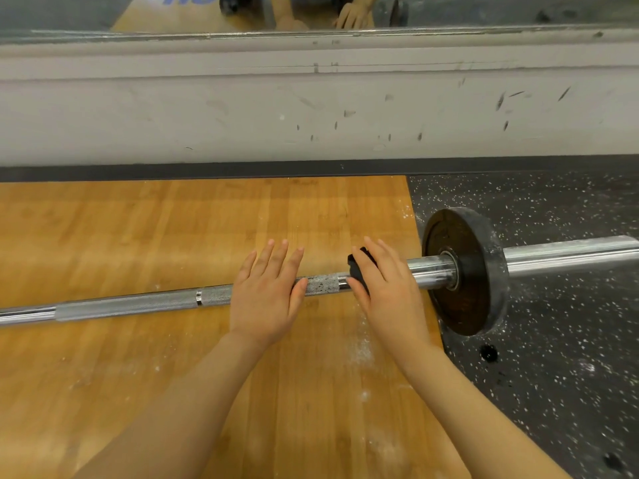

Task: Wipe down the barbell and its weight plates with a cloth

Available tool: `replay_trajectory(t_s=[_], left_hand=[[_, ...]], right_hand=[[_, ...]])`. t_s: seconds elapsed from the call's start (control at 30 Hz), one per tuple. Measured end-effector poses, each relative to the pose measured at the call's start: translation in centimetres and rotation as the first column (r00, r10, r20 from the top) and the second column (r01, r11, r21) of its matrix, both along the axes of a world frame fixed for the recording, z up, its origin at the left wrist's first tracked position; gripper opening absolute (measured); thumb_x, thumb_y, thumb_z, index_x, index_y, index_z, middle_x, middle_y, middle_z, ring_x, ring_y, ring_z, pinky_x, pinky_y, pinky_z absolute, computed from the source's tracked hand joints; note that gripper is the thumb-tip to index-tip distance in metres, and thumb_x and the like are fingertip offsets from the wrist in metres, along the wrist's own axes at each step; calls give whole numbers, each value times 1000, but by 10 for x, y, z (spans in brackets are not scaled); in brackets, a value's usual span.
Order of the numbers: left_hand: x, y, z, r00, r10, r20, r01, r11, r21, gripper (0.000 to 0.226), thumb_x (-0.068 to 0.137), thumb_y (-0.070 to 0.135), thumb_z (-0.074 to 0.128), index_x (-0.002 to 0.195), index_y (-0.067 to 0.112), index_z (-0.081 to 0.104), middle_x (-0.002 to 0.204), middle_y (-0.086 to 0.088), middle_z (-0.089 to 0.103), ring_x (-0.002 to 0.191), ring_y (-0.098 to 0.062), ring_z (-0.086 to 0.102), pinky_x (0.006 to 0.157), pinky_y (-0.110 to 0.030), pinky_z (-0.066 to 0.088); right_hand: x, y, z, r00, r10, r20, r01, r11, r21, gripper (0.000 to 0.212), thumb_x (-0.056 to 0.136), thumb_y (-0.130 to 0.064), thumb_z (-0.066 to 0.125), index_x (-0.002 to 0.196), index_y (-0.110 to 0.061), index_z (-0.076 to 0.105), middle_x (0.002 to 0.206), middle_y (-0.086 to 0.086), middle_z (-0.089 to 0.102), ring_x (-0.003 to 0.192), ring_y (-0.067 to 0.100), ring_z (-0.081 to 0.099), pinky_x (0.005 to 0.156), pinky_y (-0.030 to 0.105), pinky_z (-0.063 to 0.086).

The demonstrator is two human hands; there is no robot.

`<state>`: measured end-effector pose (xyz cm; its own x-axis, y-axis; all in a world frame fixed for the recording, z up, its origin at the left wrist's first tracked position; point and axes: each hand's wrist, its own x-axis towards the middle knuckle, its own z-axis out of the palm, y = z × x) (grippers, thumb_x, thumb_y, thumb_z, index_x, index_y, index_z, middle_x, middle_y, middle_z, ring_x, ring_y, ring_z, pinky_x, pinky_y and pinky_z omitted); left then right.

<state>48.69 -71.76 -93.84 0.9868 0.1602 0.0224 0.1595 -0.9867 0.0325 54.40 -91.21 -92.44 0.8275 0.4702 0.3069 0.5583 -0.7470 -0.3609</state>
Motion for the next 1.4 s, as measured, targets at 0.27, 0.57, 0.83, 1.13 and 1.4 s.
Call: replay_trajectory(t_s=[0.27,0.57,0.83,1.13,1.4], left_hand=[[-4,-1,1,1000,-16,14,16,1000,-1,61,101,48,15,145,19,44,148,-7,44,143,-26,33,116,-41,17],[0,-1,0,1000,-3,28,4,1000,-14,61,100,47,16,144,17,45,146,-7,47,142,-25,34,116,-41,20],[2,-1,1,999,4,40,-4,1000,-13,61,100,47,17,143,16,47,144,-8,49,141,-25,35,116,-42,22],[1,-2,1,999,6,35,-5,1000,-22,62,100,47,15,143,17,47,144,-8,50,141,-26,35,116,-43,23],[-2,-1,0,1000,-4,15,4,1000,-22,65,101,50,9,145,17,44,146,-7,47,143,-24,32,117,-39,18]], right_hand=[[9,-25,-8,996,-63,55,62,998,23,43,100,-25,37,128,-2,59,135,14,56,132,32,46,114,47,30],[16,-34,-14,982,-188,13,186,978,93,52,100,-35,29,130,-5,59,142,11,51,141,28,33,120,44,13],[19,-42,-15,985,-163,60,167,983,-70,53,99,-35,30,134,-5,56,145,12,48,143,30,31,121,45,10],[11,-28,-11,994,-106,-3,105,994,-8,54,99,-39,29,131,-6,57,144,10,48,142,27,30,121,39,5],[17,-42,-10,970,-243,0,242,966,-94,67,97,-47,24,139,0,48,148,14,43,144,30,29,121,40,7]])
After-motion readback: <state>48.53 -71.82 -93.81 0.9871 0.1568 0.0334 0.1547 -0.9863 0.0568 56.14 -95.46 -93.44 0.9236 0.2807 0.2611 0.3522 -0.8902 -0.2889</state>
